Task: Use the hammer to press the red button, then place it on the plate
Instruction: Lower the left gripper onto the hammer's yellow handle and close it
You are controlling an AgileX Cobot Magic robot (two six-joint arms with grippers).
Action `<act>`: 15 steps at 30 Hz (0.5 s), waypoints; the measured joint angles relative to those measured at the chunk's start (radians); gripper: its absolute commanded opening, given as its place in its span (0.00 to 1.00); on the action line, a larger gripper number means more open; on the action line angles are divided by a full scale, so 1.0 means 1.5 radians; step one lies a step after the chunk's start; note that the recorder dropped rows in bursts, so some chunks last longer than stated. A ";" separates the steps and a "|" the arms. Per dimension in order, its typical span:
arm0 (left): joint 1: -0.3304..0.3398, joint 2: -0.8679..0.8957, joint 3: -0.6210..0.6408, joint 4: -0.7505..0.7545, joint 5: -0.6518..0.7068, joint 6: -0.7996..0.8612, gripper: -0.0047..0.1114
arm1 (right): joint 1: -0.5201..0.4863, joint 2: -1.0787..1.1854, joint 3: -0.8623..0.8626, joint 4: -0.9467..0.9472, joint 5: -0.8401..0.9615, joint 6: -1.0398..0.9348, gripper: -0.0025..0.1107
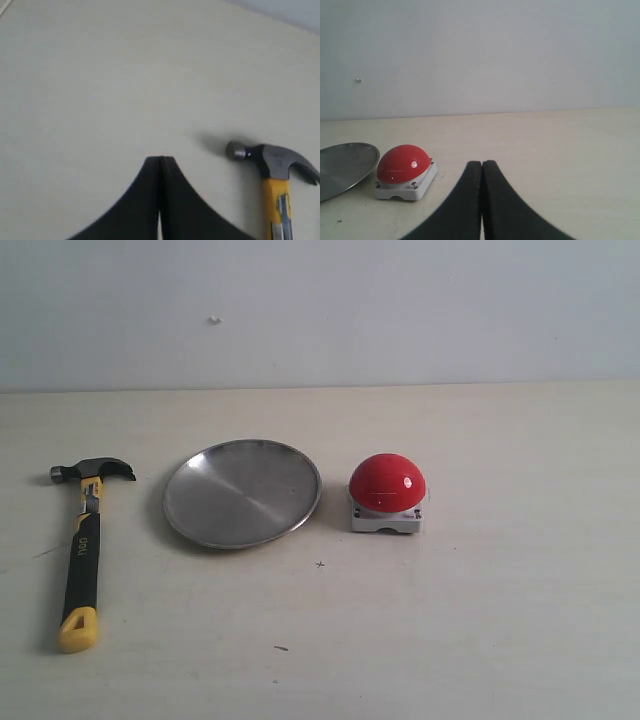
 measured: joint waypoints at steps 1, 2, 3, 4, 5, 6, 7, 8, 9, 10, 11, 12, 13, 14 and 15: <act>0.003 0.000 -0.007 0.025 0.036 -0.034 0.04 | 0.000 0.000 0.000 0.000 0.000 0.000 0.02; 0.003 0.001 -0.016 0.040 0.066 -0.056 0.04 | 0.000 0.000 0.000 0.000 0.000 0.000 0.02; 0.004 0.004 -0.027 0.053 0.105 -0.078 0.04 | 0.000 0.000 0.000 0.000 0.000 0.000 0.02; 0.002 0.007 -0.038 0.060 0.144 -0.093 0.04 | 0.000 0.000 0.000 0.000 0.000 0.000 0.02; 0.000 0.010 -0.047 0.064 0.179 -0.101 0.04 | 0.000 0.000 0.000 0.000 0.000 0.000 0.02; -0.008 0.013 -0.057 0.068 0.208 -0.111 0.04 | 0.000 0.000 0.000 0.000 0.000 0.000 0.02; -0.018 0.016 -0.066 0.071 0.230 -0.111 0.04 | 0.000 0.000 0.000 0.000 0.000 0.000 0.02; -0.029 0.019 -0.071 0.073 0.242 -0.114 0.04 | 0.000 0.000 0.000 0.000 0.000 0.000 0.02; -0.045 0.020 -0.074 0.075 0.253 -0.116 0.04 | 0.000 0.000 0.000 0.000 0.000 0.000 0.02; -0.064 0.024 -0.077 0.074 0.259 -0.118 0.04 | 0.000 0.000 0.000 0.000 0.000 0.000 0.02; -0.081 0.027 -0.077 0.074 0.259 -0.118 0.04 | 0.000 0.000 0.000 0.000 0.000 0.000 0.02; -0.103 0.031 -0.079 0.074 0.259 -0.118 0.04 | 0.000 0.000 0.000 0.000 0.000 0.000 0.02; -0.126 0.038 -0.084 0.074 0.261 -0.120 0.04 | 0.000 0.000 0.000 0.000 0.000 0.000 0.02; -0.148 0.045 -0.091 0.074 0.262 -0.121 0.04 | 0.000 0.000 0.000 0.000 0.000 0.000 0.02; -0.170 0.059 -0.107 0.074 0.268 -0.122 0.04 | 0.000 0.000 0.000 0.000 0.000 0.000 0.02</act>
